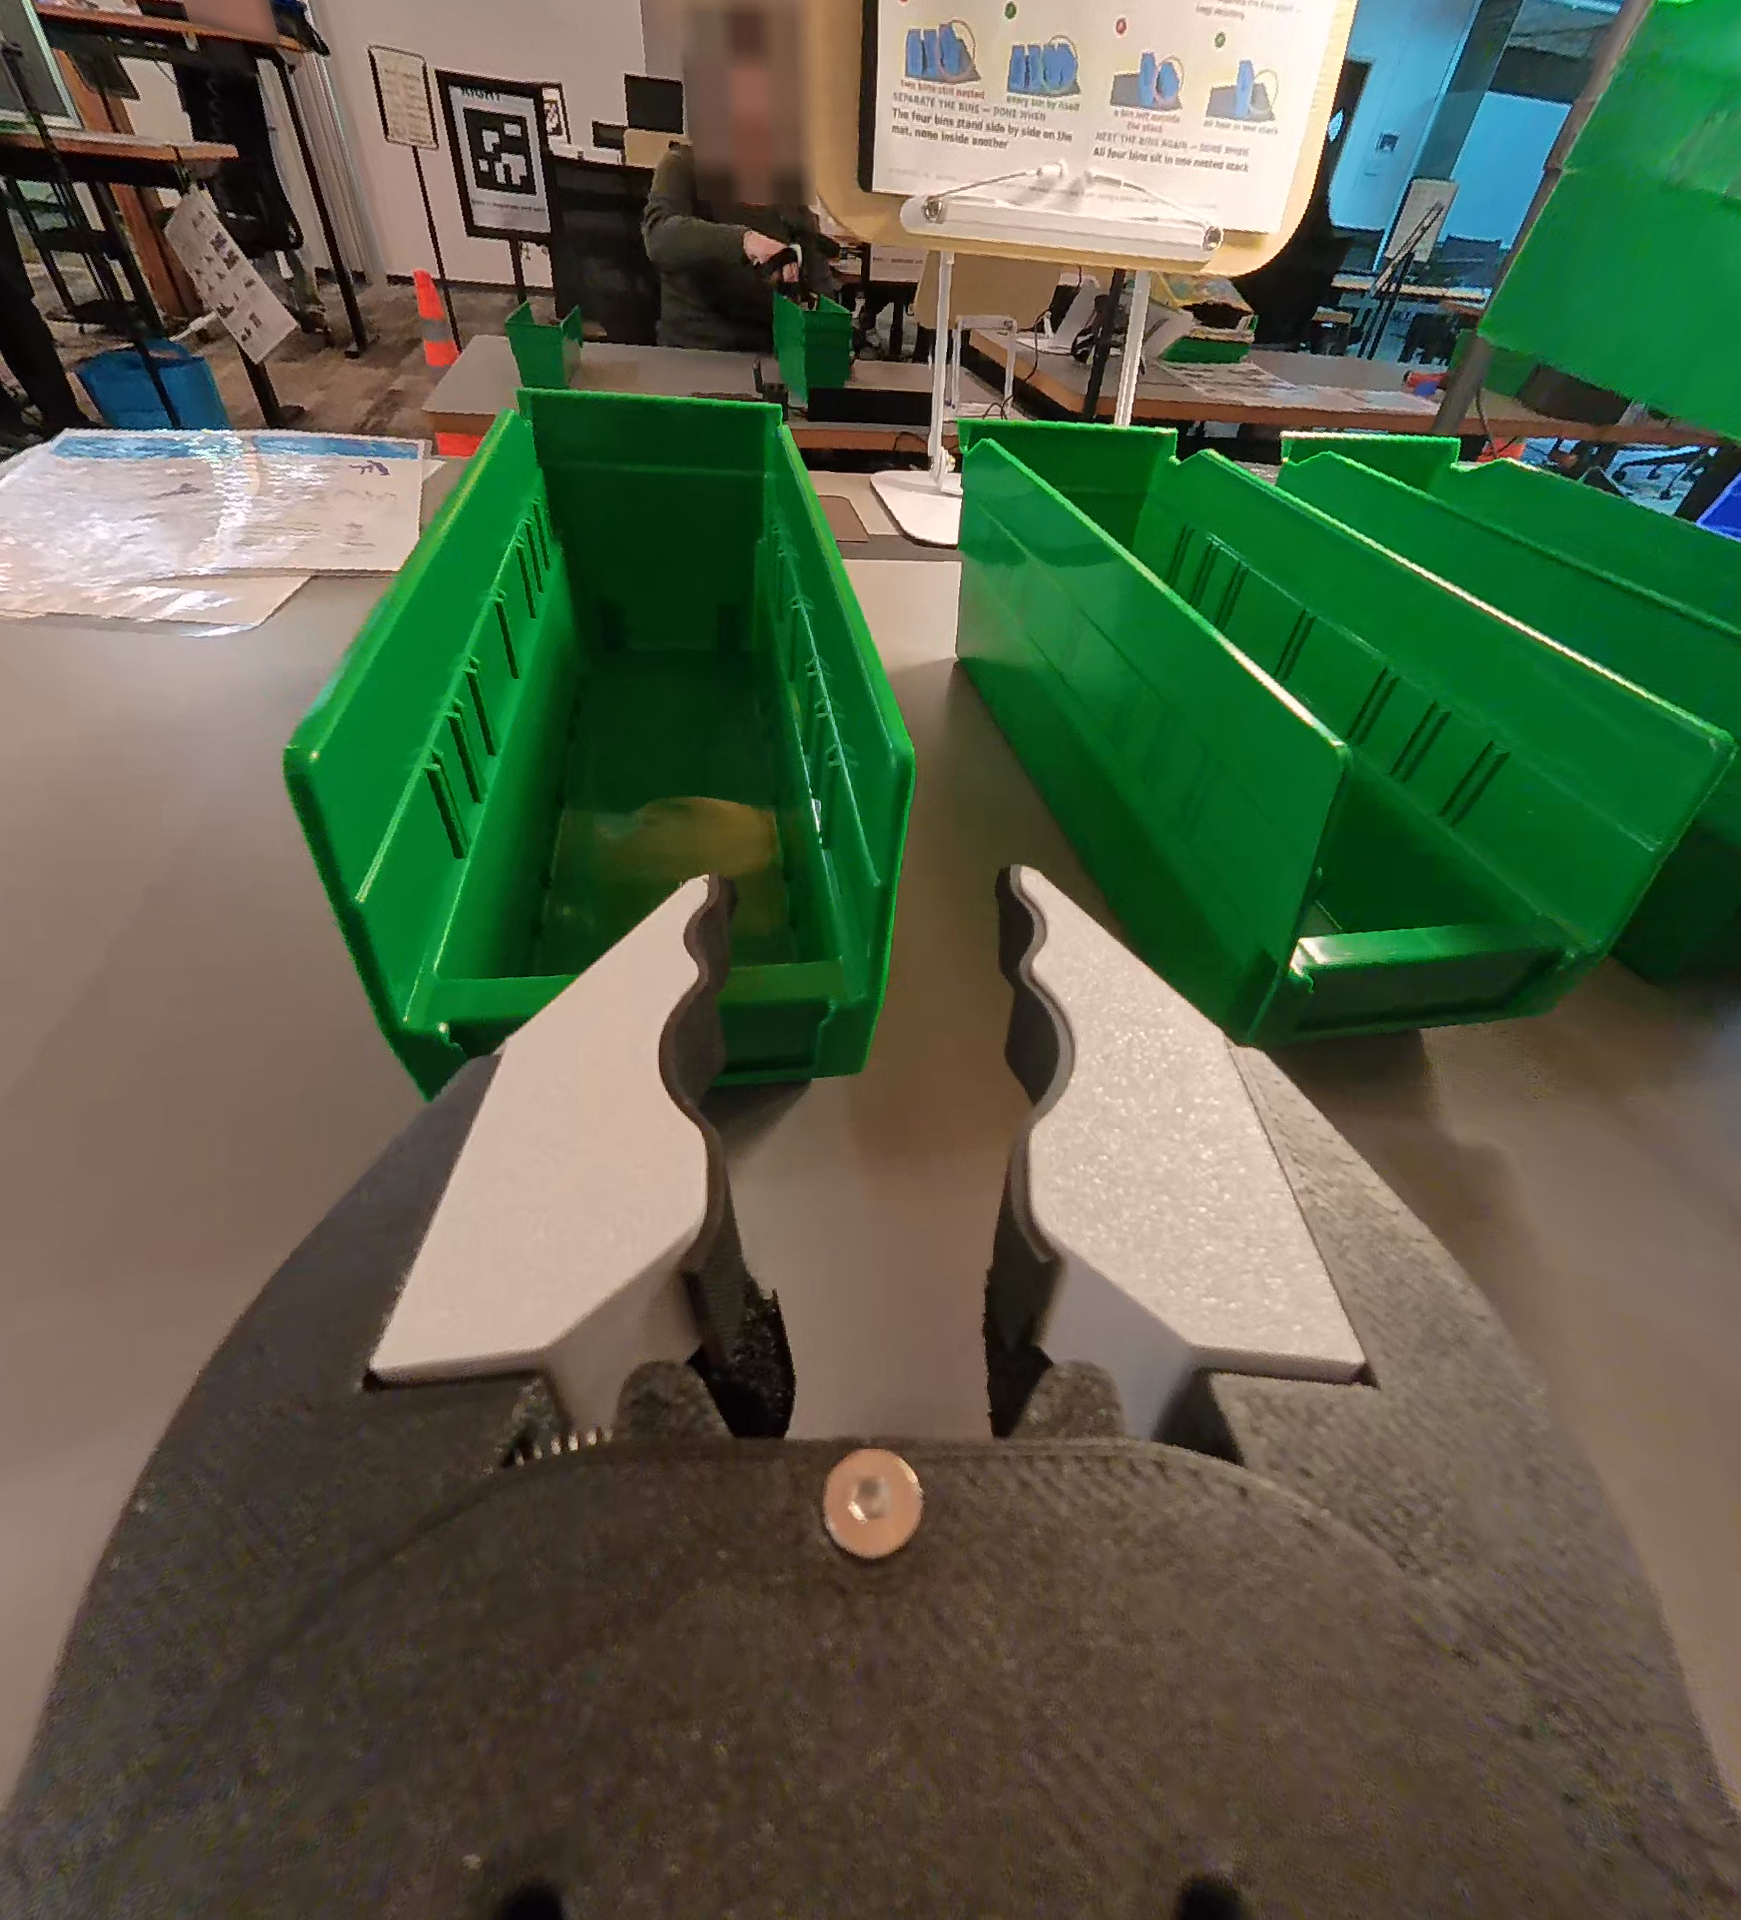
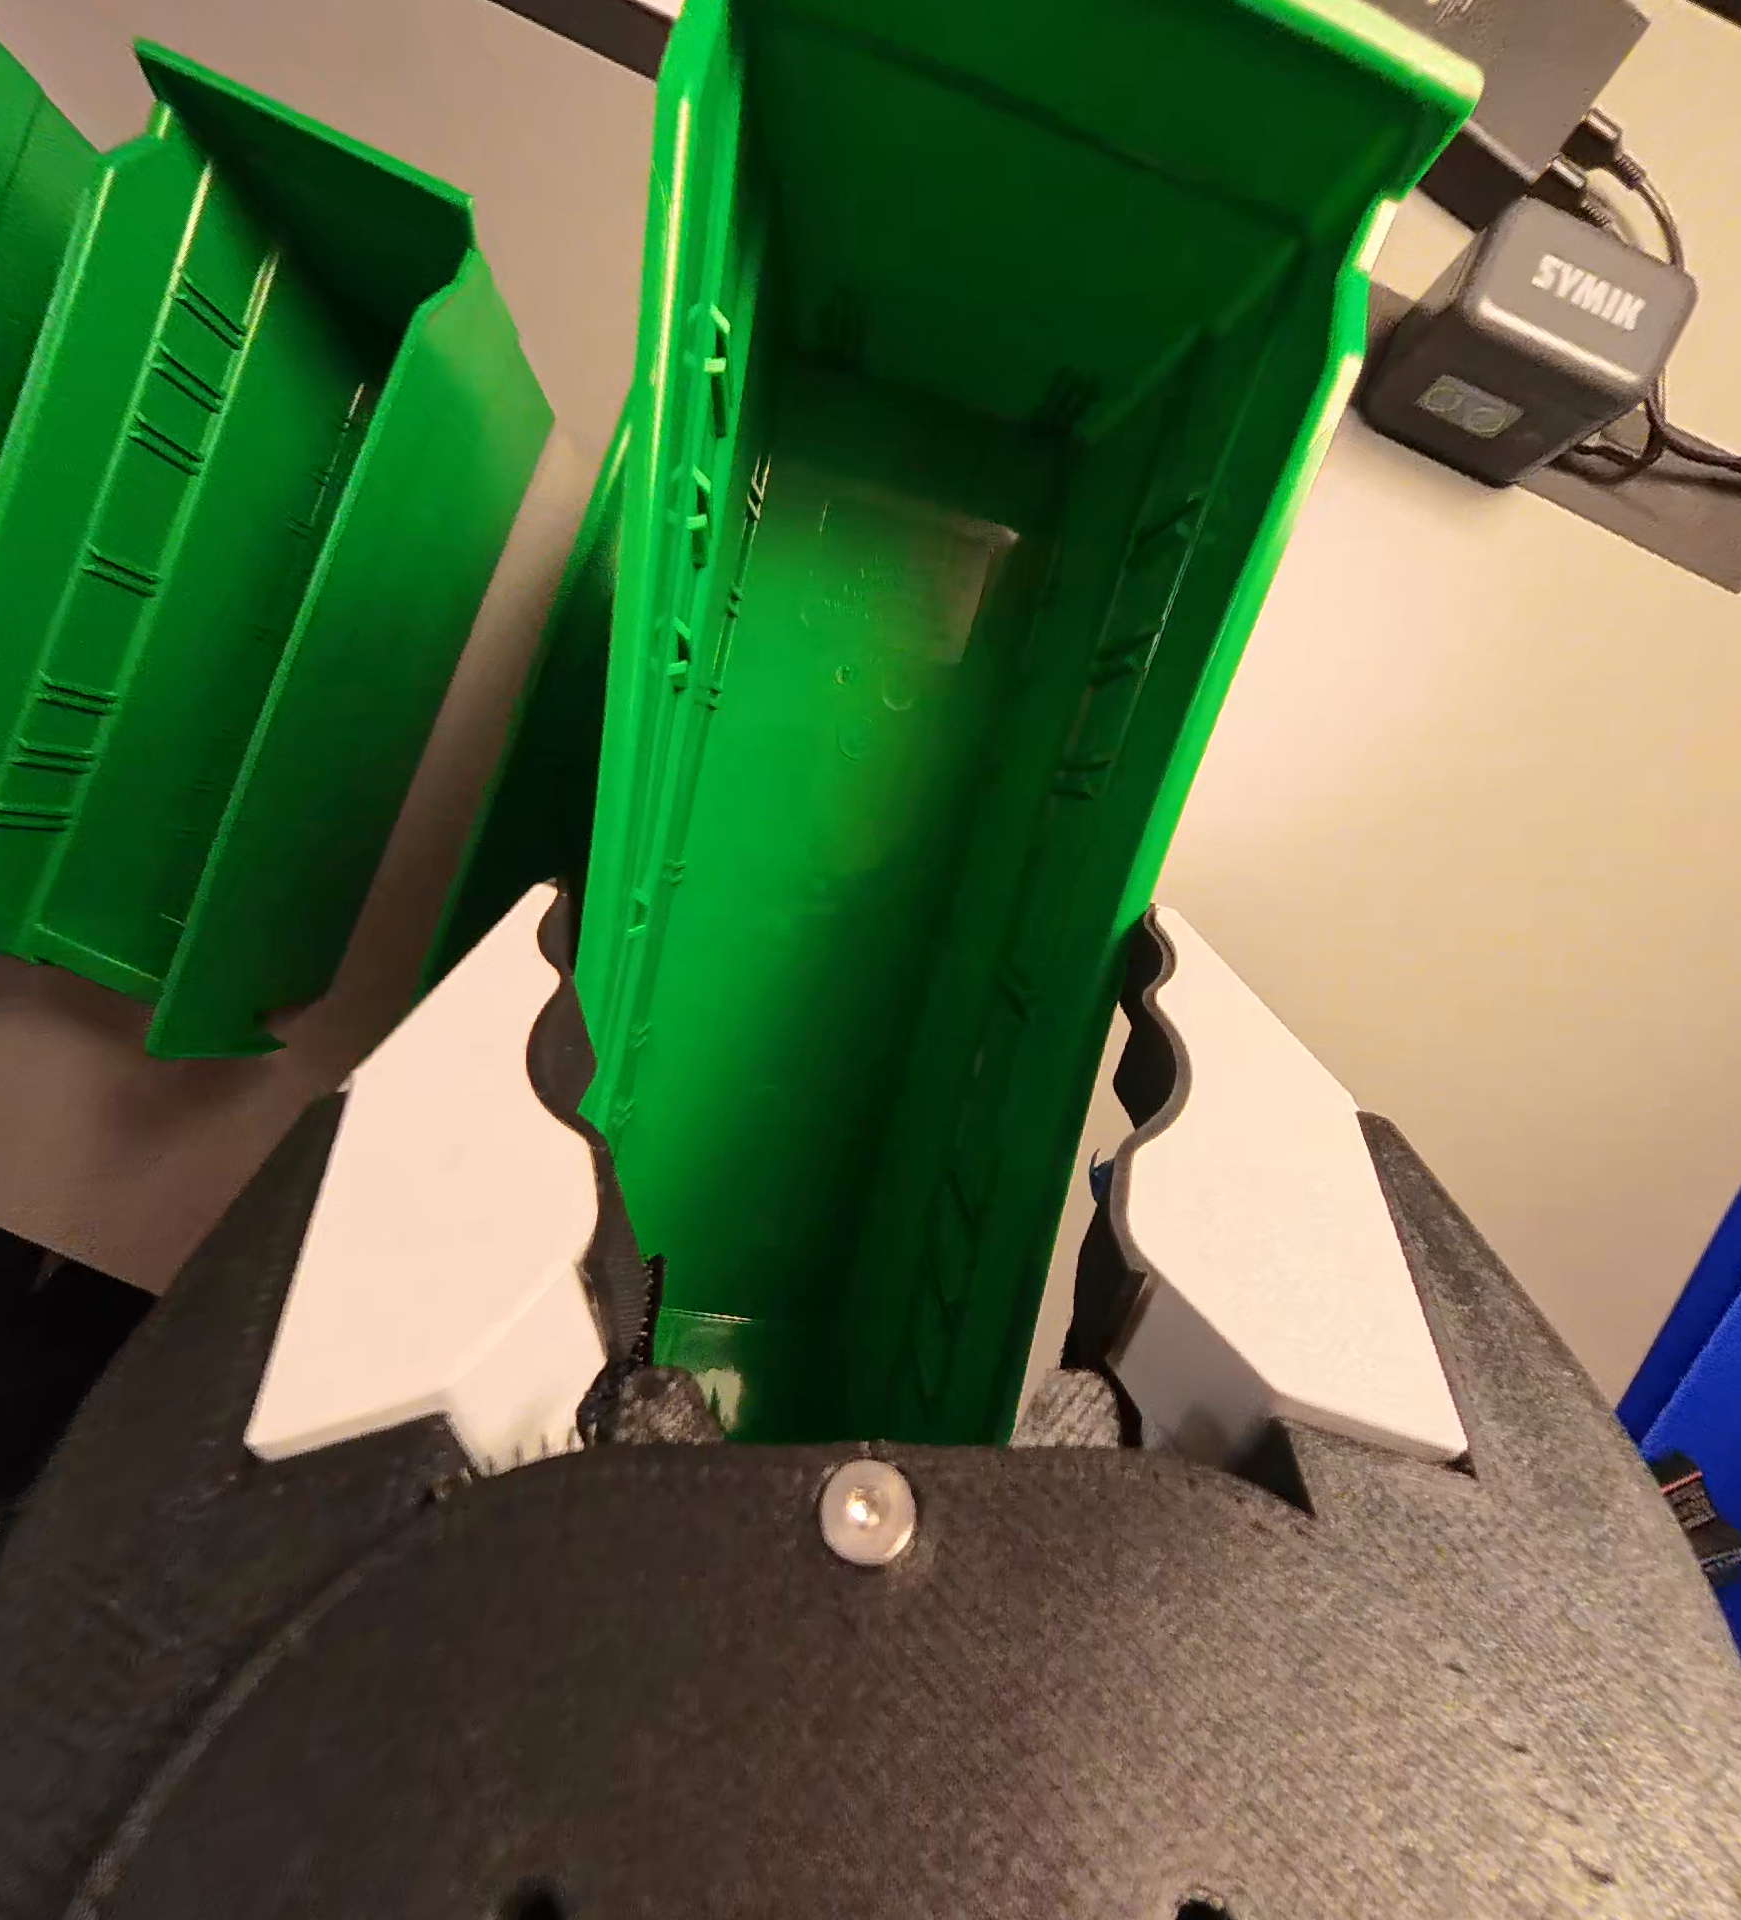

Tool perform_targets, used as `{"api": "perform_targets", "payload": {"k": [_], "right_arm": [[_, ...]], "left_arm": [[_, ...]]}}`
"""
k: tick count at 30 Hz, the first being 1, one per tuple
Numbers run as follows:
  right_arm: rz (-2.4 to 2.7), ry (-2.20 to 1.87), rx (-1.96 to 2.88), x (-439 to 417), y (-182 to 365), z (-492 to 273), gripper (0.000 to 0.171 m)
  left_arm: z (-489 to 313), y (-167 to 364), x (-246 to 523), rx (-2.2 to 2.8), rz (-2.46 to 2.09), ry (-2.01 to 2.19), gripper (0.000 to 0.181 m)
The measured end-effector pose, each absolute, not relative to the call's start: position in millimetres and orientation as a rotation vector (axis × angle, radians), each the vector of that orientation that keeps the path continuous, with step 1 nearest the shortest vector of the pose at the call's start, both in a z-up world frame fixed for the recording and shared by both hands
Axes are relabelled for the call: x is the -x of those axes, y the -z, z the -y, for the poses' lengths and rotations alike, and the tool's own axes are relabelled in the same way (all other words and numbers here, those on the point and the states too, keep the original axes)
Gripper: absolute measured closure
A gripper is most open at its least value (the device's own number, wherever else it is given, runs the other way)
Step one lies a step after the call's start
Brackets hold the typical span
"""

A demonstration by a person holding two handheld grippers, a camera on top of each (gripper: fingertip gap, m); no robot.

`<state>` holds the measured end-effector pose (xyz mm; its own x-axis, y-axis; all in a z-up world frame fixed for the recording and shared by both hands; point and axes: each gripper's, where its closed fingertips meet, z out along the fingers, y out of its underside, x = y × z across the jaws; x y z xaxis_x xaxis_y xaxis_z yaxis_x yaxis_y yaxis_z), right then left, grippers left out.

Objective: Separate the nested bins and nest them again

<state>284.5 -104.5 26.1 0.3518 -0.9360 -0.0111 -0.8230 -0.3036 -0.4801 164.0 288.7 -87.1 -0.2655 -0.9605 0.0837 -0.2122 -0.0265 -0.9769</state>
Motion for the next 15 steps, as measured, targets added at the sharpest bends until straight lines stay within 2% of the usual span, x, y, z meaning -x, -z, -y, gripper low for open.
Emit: {"api": "perform_targets", "payload": {"k": [15], "right_arm": [[-1.648,0.315,2.164,-267,-13,69,0.066]], "left_arm": [[-284,88,-156,1.266,-1.567,1.366,0.130]]}}
